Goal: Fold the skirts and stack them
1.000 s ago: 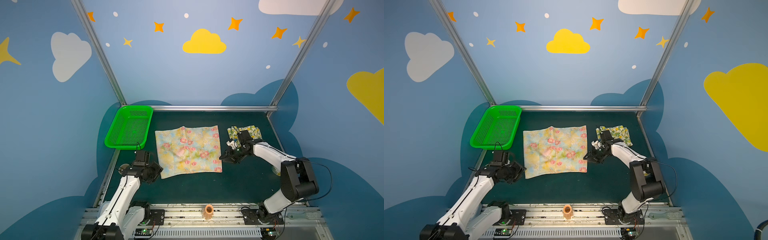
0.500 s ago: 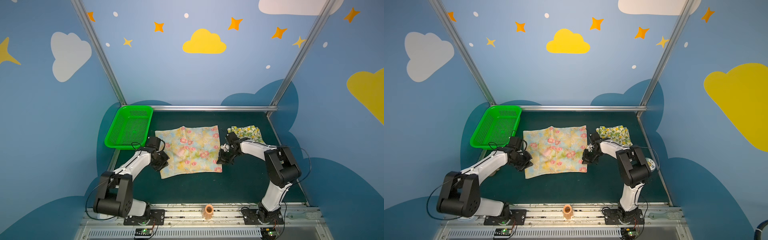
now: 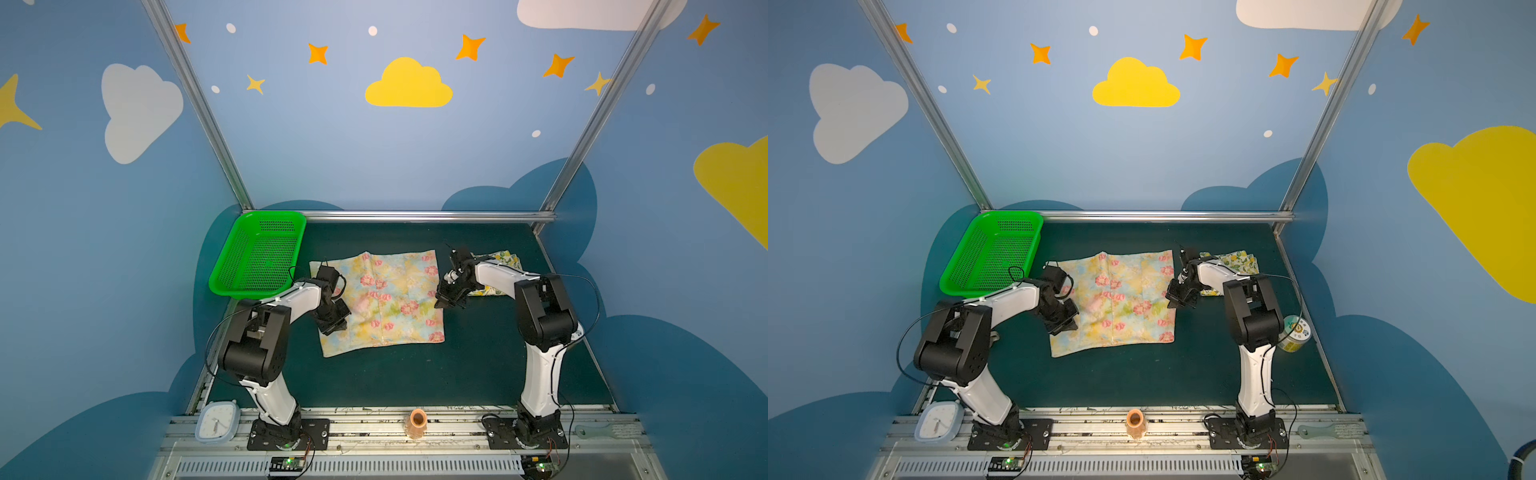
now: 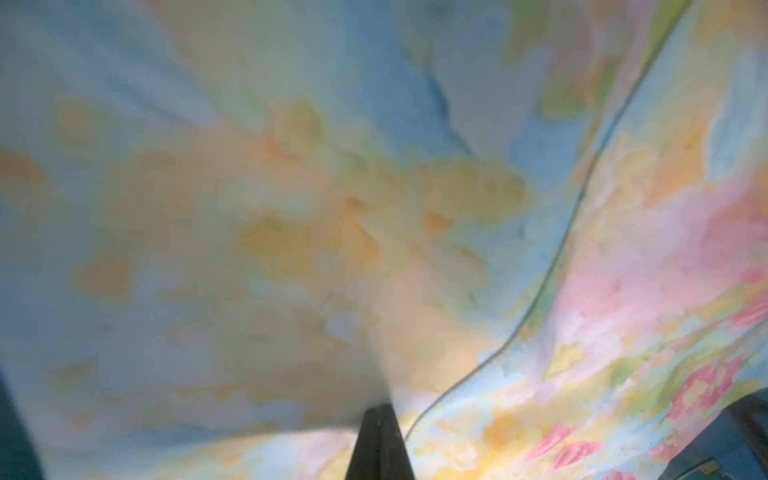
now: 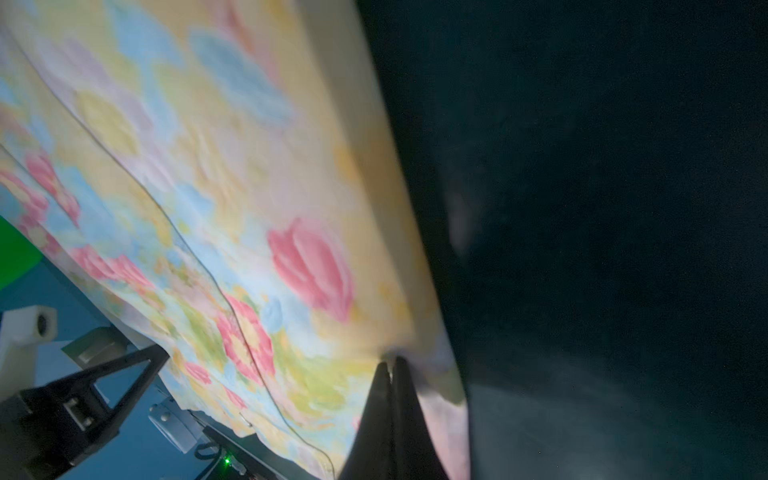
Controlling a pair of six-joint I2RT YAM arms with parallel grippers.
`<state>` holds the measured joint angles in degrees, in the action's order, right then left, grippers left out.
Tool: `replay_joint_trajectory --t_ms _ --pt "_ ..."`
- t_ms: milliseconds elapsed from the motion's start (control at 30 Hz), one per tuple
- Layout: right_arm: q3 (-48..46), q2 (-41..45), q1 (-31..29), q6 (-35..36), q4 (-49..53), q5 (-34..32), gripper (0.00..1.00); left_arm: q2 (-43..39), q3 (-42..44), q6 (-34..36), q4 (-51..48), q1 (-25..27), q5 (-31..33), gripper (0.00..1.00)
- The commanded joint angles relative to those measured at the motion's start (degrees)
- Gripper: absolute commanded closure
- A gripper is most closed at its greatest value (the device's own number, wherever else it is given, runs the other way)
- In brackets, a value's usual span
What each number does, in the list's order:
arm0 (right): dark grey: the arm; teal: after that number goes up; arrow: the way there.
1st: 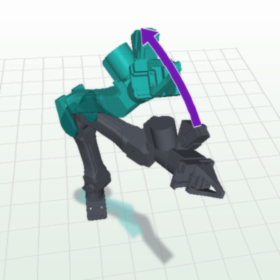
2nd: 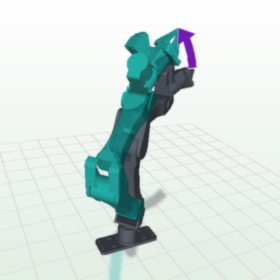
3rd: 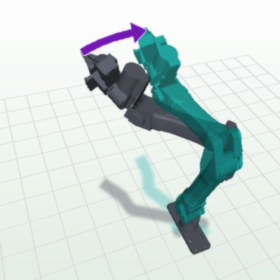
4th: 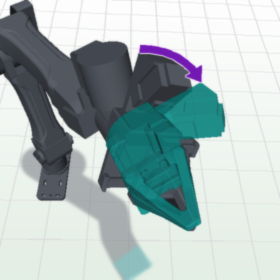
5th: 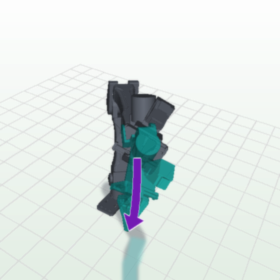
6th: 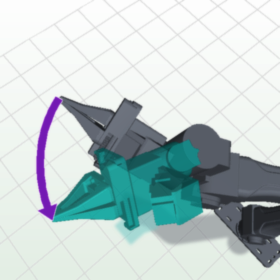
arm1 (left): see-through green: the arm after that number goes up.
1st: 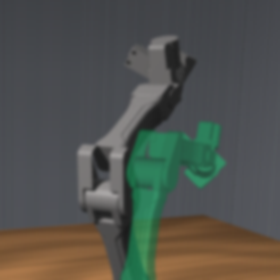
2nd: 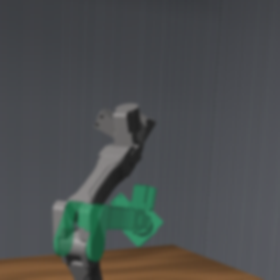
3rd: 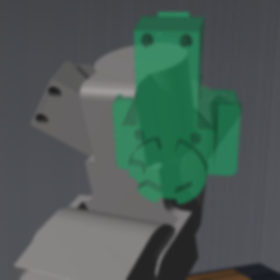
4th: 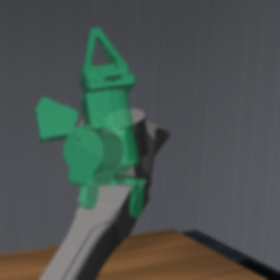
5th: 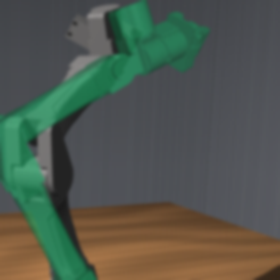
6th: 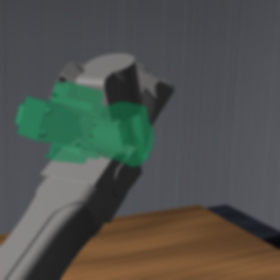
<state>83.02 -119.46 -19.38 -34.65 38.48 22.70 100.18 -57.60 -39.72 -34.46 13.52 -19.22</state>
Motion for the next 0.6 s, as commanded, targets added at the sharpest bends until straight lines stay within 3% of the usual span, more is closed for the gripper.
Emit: replay_joint_trajectory --t_ms 0,567 --pt "4.4 -3.7 1.8 0.8 4.5 -3.4 1.0 4.0 0.4 -1.8 -0.3 3.6 -1.1 0.96" --pt "34.5 -19.5 3.7 5.9 15.3 -1.4 1.0 7.0 -3.1 -9.5 5.4 14.9 -5.5 0.96"
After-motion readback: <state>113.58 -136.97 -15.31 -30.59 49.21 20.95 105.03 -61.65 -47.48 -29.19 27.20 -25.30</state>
